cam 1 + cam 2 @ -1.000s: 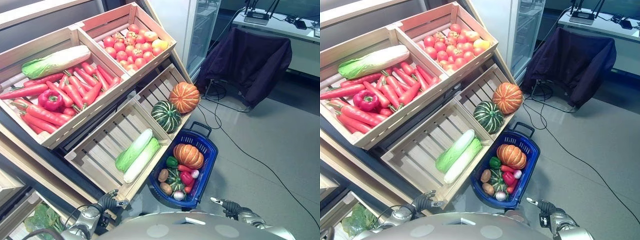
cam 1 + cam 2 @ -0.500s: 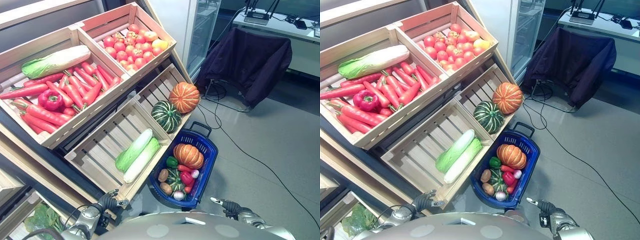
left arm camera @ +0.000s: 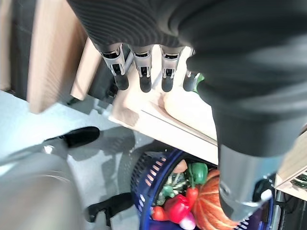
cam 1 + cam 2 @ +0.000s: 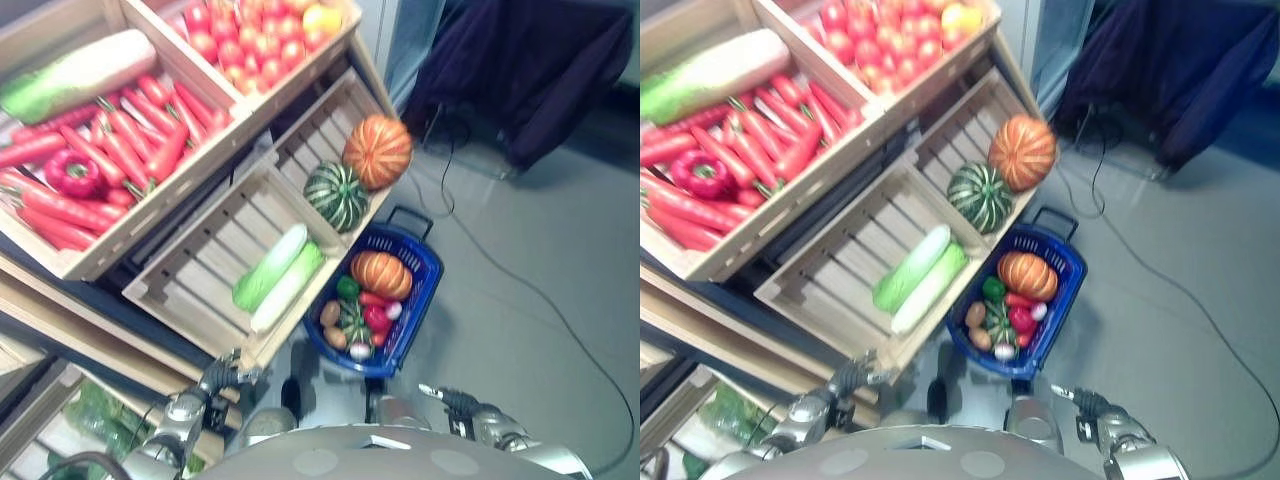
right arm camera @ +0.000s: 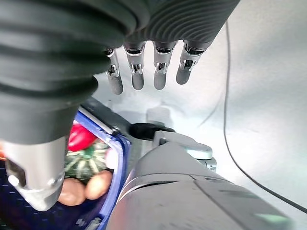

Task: Pick up fruits and vegetables into the basket

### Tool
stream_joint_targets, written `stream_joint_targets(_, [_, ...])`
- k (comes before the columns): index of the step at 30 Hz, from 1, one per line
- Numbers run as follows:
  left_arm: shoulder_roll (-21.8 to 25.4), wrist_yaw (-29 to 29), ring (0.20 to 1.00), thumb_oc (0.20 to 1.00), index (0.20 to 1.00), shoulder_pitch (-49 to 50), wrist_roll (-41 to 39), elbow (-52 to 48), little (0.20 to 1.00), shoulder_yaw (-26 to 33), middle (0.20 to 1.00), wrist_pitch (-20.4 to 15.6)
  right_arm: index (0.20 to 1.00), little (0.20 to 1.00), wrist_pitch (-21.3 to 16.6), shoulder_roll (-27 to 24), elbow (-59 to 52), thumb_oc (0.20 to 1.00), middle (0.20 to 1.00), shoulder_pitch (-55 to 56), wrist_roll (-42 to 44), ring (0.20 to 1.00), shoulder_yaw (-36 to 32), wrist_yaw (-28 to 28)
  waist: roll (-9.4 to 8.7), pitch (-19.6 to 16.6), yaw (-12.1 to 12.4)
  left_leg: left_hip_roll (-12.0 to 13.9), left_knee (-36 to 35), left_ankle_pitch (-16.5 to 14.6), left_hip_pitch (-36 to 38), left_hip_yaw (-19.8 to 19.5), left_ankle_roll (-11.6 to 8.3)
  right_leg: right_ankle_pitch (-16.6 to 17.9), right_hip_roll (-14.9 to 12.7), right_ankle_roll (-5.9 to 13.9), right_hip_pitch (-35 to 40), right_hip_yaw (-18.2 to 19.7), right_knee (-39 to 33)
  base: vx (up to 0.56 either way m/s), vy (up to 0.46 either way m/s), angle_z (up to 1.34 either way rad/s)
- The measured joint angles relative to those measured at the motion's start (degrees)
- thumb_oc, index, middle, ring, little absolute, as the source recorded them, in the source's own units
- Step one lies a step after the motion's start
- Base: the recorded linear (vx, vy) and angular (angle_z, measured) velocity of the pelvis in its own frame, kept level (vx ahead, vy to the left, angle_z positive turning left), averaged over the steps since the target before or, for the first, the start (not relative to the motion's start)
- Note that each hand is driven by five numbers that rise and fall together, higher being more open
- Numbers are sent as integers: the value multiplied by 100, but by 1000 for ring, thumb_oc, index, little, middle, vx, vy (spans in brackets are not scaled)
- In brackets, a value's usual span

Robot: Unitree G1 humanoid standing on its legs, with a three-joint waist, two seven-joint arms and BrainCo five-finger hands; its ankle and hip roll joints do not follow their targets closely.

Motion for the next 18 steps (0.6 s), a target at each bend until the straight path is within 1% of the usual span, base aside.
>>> stream_joint_targets(2, [-75,44,1000,1000,1000,-111,-156,-249,1000,-17,1000,-38,1000,1000,-13,-5,-28,1000,1000,-135,108,1000,8,-65,60,142,-4,8,-1,7,-117,-21,-6,2,8,-3,-106,-7,0,-79,-2,1])
stream_joint_targets(5, [-97,88,1000,1000,1000,-371,-348,-519,1000,-41,1000,-145,1000,1000,-23,-28,-112,1000,1000,-343,229,1000,12,-110,92,431,-25,21,-2,20,-188,-43,-18,5,26,-8,-172,-18,1,-102,3,1])
stream_joint_targets(8, [-85,179,1000,1000,1000,-545,-464,-683,1000,-43,1000,-154,1000,1000,-28,-67,-224,1000,1000,-442,336,1000,93,-114,83,534,-28,12,-1,36,-343,-48,-21,6,18,11,-318,-19,2,-91,-2,2])
stream_joint_targets(9, [-74,235,1000,1000,1000,-790,-587,-774,1000,-45,1000,-160,1000,1000,-39,-118,-248,1000,1000,-629,399,1000,207,-113,76,741,-26,-2,3,77,-460,-63,-29,53,14,-12,-432,-23,3,-53,-4,3])
stream_joint_targets(11, [-70,282,1000,1000,1000,-984,-651,-834,1000,-47,1000,-166,1000,1000,-44,-147,-270,1000,1000,-807,541,1000,227,-113,78,969,-24,-9,26,98,-505,-70,-30,81,26,-31,-469,-19,5,-74,-5,3])
stream_joint_targets(15, [23,369,1000,1000,1000,-1209,-740,-1178,1000,-163,1000,-288,1000,1000,-114,-214,-419,1000,1000,-1012,761,1000,229,-128,80,1361,-26,-55,198,42,-698,-142,-37,82,22,-30,-545,-21,11,-95,-18,8])
stream_joint_targets(18, [123,435,1000,1000,1000,-1399,-818,-1326,1000,-257,1000,-377,1000,1000,-121,-242,-447,1000,1000,-1144,826,1000,229,-183,60,1558,-18,-67,319,18,-841,-158,-40,82,10,-31,-643,-11,68,-89,-13,8])
